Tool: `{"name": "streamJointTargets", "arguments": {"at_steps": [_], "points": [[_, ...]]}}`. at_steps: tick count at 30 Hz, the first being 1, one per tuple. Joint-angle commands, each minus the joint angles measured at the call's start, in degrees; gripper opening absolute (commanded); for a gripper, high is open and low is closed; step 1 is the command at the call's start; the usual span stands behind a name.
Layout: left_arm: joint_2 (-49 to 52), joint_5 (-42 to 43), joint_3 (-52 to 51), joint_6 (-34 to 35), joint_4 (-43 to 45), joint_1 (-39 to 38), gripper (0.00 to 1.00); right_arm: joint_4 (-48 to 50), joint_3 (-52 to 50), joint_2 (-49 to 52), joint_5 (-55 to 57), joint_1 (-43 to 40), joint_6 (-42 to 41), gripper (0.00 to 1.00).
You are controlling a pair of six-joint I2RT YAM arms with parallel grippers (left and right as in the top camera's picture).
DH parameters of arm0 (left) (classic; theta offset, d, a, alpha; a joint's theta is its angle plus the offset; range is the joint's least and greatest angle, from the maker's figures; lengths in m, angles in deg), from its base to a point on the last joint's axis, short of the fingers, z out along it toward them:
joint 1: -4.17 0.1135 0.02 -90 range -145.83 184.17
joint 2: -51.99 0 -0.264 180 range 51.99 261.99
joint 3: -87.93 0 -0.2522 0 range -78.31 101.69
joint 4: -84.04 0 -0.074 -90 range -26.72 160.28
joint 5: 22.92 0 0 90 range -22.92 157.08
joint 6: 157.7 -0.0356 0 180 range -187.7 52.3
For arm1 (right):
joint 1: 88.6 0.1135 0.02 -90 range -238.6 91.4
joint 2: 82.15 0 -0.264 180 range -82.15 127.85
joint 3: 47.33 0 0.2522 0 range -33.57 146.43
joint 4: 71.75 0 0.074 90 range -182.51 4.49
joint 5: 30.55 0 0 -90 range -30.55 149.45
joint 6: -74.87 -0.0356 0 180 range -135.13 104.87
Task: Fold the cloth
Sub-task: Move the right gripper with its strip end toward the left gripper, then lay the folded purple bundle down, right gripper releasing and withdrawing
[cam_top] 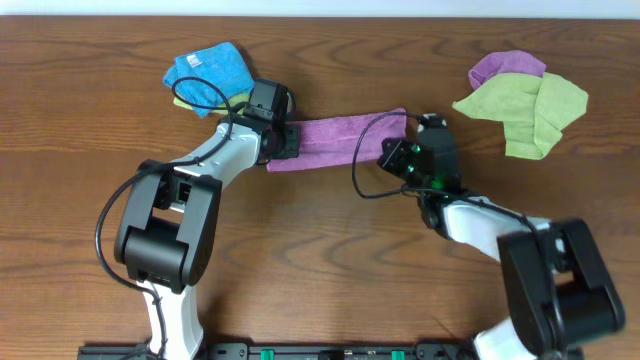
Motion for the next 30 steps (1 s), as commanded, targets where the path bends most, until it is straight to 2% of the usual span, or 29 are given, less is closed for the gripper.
{"name": "streamJointTargets", "arguments": {"at_steps": [1,11,20,30], "points": [[0.83,-1.27,0.61,0.26,-1.09,-0.11,0.06,-1.79,2.97,-2.19,-0.68,1.77,5.35,0.01],[0.83,-1.31,0.61,0.31,-0.81,-0.11,0.06,-4.48,10.27,-1.97,-1.60,9.29,9.90,0.01],[0.72,-1.57,0.87,0.90,-0.96,0.04,0.05,-6.54,15.91,3.37,-2.45,13.81,11.17,0.01],[0.35,-1.62,7.82,0.85,-8.00,3.08,0.05,-9.44,19.69,7.67,-5.53,16.33,14.34,0.01]]}}
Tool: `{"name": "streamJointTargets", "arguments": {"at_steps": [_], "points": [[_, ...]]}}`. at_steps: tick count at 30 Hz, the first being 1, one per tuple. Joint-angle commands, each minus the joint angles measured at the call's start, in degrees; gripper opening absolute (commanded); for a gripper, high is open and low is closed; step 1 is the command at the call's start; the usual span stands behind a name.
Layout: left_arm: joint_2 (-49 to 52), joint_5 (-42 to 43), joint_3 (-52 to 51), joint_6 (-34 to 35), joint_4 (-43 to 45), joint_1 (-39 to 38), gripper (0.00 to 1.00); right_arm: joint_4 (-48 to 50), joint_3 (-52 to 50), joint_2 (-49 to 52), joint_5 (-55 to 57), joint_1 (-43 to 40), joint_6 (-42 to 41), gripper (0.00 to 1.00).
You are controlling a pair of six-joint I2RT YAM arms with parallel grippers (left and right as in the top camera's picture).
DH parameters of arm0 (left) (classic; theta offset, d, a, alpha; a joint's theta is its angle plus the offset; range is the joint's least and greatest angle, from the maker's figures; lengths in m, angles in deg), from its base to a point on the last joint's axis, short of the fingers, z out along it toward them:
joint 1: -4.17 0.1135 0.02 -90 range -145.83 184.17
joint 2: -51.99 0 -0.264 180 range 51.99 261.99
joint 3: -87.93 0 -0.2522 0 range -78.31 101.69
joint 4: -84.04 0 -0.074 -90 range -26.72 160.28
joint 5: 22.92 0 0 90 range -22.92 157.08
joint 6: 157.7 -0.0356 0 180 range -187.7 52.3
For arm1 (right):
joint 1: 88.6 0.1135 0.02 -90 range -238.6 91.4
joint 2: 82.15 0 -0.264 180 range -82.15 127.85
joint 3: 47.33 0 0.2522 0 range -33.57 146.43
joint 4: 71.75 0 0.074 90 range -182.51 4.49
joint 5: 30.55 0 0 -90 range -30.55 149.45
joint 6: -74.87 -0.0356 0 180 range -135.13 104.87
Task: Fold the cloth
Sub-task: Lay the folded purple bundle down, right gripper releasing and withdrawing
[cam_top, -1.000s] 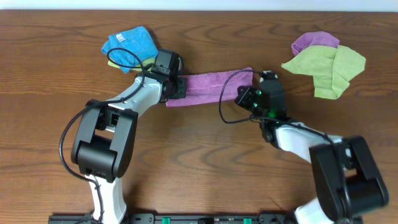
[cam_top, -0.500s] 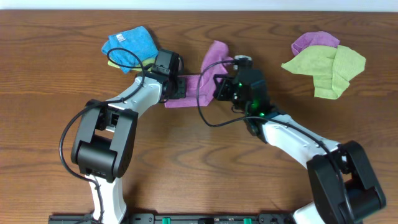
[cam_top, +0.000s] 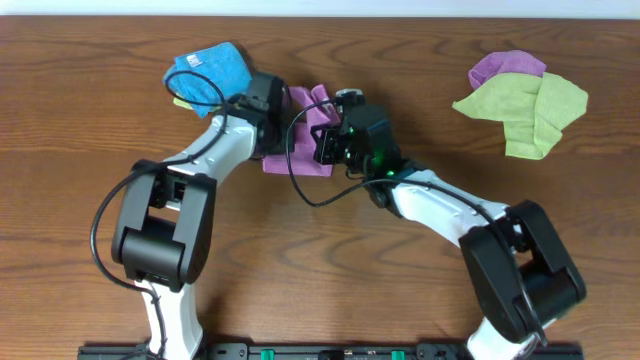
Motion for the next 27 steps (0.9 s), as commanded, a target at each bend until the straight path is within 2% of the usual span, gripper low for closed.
{"name": "streamJointTargets", "arguments": {"at_steps": [1,6,11,19,27], "points": [[0.35,-1.42,4.11,0.59,-2.19,1.66,0.05,-0.13,1.51,0.35,-1.20,1.66,2.62,0.01],[0.35,-1.73,8.76,0.37,-5.86,3.69,0.06,-1.95,1.53,0.35,-1.25,2.60,3.72,0.01],[0.35,-6.10,11.72,-0.35,-8.15,5.03,0.06,-2.71,1.66,0.31,-2.14,2.54,4.35,0.01],[0.35,-10.47,12.70,-0.92,-7.76,5.73,0.06,-4.17,2.27,-1.22,-4.13,2.54,6.43,0.01],[0.35,-10.62,12.70,-0.87,-6.56,5.73,0.06,-8.11,2.27,-2.45,-4.61,3.15,8.87,0.01]]}}
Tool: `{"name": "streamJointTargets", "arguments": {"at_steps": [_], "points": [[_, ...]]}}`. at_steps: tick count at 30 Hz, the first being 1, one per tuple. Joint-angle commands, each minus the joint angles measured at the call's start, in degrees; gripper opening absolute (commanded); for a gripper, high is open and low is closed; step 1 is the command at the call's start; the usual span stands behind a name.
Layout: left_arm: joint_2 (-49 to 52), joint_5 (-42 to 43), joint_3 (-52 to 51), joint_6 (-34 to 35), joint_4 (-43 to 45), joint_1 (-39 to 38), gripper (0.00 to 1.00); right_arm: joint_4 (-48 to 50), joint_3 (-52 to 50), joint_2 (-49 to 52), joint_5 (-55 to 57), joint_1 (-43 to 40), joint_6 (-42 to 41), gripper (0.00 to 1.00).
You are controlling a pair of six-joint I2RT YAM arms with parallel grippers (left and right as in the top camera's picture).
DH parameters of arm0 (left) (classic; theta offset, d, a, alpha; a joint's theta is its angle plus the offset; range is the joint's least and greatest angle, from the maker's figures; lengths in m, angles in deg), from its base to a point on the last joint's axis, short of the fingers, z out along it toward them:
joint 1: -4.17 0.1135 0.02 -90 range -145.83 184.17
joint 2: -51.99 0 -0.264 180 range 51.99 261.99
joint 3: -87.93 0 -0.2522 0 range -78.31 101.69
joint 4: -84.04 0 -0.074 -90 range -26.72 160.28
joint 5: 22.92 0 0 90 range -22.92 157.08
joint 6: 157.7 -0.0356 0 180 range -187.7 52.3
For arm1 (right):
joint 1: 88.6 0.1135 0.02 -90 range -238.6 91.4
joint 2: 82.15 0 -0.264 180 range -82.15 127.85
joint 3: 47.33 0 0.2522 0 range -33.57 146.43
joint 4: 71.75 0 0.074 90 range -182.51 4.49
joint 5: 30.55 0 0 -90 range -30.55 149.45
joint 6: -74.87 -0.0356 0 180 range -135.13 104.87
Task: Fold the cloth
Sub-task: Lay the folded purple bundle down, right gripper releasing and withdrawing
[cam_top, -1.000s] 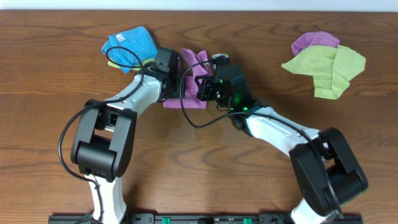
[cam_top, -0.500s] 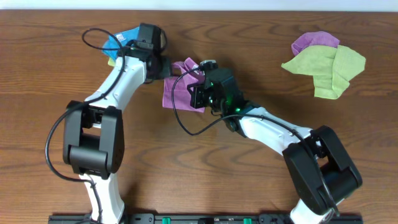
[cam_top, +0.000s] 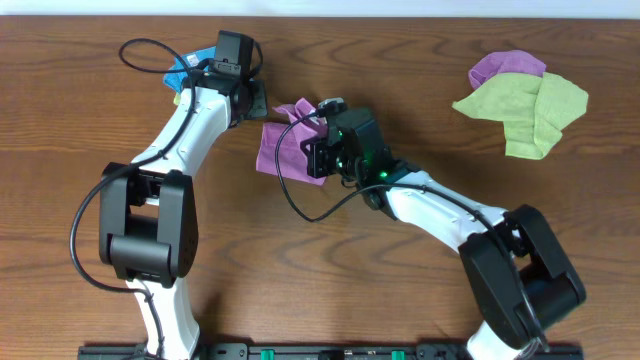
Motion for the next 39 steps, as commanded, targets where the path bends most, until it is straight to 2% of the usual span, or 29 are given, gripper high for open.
{"name": "streamJointTargets", "arguments": {"at_steps": [1,11,18,24,36,39], "points": [[0.35,-1.42,1.33,-0.59,0.02,0.24,0.05,-0.33,1.03,-1.42,-0.72,1.49,3.15,0.01],[0.35,-1.01,1.33,-0.55,-0.26,0.24,0.06,3.32,1.27,3.19,4.15,3.93,3.37,0.01],[0.35,-1.07,1.42,-0.61,-1.14,0.24,0.06,3.48,5.86,7.67,4.15,4.48,3.39,0.02],[0.28,-1.86,1.44,-0.63,-1.29,0.24,0.05,3.02,9.55,10.14,4.11,6.14,3.50,0.14],[-2.10,-7.67,1.44,-0.63,-0.94,1.66,0.06,-0.83,10.08,10.14,0.22,9.44,4.50,0.20],[-3.17,-7.65,1.44,-0.61,-0.85,2.82,0.06,-0.74,10.08,10.14,-0.70,10.19,4.90,0.25]]}}
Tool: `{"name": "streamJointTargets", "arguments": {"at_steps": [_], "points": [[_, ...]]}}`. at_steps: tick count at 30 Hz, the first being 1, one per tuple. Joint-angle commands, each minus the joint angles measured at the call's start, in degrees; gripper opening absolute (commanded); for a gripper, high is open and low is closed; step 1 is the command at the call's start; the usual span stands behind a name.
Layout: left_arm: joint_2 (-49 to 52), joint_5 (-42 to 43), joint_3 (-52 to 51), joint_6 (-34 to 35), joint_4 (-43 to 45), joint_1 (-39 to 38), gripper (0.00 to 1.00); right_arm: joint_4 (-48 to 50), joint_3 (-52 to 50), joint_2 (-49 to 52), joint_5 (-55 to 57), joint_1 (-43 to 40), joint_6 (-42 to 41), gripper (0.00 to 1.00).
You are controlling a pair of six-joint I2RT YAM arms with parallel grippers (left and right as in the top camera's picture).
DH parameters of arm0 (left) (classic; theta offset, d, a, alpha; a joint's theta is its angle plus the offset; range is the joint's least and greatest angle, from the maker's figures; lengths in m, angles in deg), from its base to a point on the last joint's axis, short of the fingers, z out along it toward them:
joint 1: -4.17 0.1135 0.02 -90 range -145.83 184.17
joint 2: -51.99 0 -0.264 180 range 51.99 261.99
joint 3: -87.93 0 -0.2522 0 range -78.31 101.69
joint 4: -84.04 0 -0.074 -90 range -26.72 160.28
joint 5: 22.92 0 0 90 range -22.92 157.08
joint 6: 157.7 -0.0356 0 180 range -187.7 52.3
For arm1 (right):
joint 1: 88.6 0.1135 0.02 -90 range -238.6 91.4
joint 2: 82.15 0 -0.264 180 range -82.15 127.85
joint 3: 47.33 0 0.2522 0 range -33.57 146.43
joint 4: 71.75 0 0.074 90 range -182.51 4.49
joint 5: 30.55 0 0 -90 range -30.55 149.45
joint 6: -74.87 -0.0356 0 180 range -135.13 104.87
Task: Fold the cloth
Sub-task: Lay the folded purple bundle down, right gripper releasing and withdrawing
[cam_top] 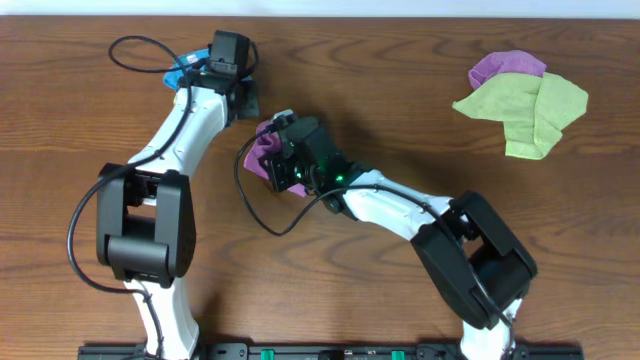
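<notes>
The purple cloth (259, 146) lies bunched small on the wooden table (400, 300), left of centre. Most of it is hidden under my right gripper (275, 166), which sits on top of it and looks shut on its fabric. Only the cloth's left edge shows. My left gripper (247, 100) hangs a little above and left of the cloth. It is apart from the cloth, looks open and holds nothing.
A blue cloth (181, 72) lies at the back left, mostly hidden by the left arm. A light green cloth (525, 108) with another purple cloth (505, 66) behind it lies at the back right. The arms' cables loop over the table near both grippers.
My right gripper has moved left and slightly toward the front with the purple cloth, which now shows as a smaller bunch. The left gripper has stayed near the blue cloth.
The purple cloth first lay stretched out in a strip, with my left gripper at its left end and my right at its right end. Then the right end was over the left half. Then the left gripper was off the cloth by the blue pile. Now the right gripper covers the bunched cloth.
</notes>
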Motion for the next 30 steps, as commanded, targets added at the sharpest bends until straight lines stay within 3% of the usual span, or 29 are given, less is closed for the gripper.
{"name": "streamJointTargets", "arguments": {"at_steps": [1,5,10,16,20,25,29,30], "points": [[-3.02,-1.86,1.42,-0.61,0.04,1.84,0.05,-0.02,0.98,0.50,-2.32,1.53,1.38,0.26],[-3.76,-1.60,1.42,-0.61,-0.04,3.26,0.08,0.11,0.98,0.50,-2.32,2.23,1.81,0.43],[-4.37,-1.20,1.42,-0.61,-0.20,3.87,0.14,0.39,1.14,0.50,-2.75,2.29,2.01,0.47],[-4.85,-1.20,1.42,-0.61,-0.24,3.93,0.29,0.33,2.97,0.15,-7.74,2.12,1.99,0.51],[-5.60,-1.20,1.42,-0.61,-0.76,4.02,0.53,-1.55,4.83,-1.05,-8.20,1.77,1.99,0.58],[-7.54,-1.20,1.42,-0.59,-1.49,4.07,0.75,-5.16,4.96,-5.66,-4.11,-0.94,1.99,0.60],[-9.27,0.42,1.42,-0.61,-2.12,4.07,0.98,-10.40,4.96,-10.32,-2.45,-4.59,2.71,0.75],[-9.73,1.27,1.42,-0.61,-2.29,4.07,0.96,-12.24,4.96,-11.63,-2.45,-5.79,3.13,0.84]]}}
